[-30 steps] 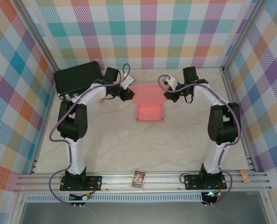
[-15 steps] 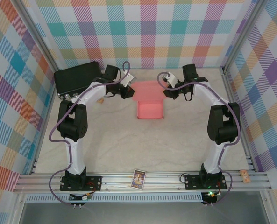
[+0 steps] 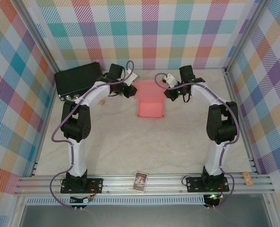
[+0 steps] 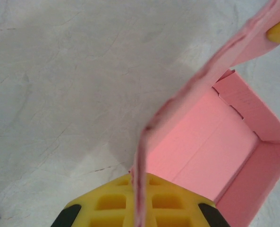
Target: Fold the paper box
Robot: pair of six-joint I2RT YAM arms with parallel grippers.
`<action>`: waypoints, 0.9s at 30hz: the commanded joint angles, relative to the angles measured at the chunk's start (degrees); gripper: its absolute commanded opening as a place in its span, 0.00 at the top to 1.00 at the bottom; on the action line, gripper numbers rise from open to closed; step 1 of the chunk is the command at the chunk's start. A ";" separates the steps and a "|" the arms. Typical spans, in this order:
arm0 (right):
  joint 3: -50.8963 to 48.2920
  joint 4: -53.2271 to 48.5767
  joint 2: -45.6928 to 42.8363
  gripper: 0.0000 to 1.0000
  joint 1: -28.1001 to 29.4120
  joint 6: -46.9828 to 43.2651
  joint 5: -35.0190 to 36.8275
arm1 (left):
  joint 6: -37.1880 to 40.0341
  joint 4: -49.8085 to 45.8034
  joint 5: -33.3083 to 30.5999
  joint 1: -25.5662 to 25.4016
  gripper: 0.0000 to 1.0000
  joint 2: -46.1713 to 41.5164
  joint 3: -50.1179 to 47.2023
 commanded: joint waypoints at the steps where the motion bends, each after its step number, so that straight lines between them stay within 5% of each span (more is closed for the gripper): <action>1: 2.00 2.21 0.75 0.91 0.49 6.49 3.22 | -1.60 -1.45 -3.80 -1.25 1.00 1.38 2.51; 27: -0.91 9.37 0.43 0.95 6.33 30.28 22.76 | -21.60 -2.56 -11.58 -2.57 1.00 5.55 8.55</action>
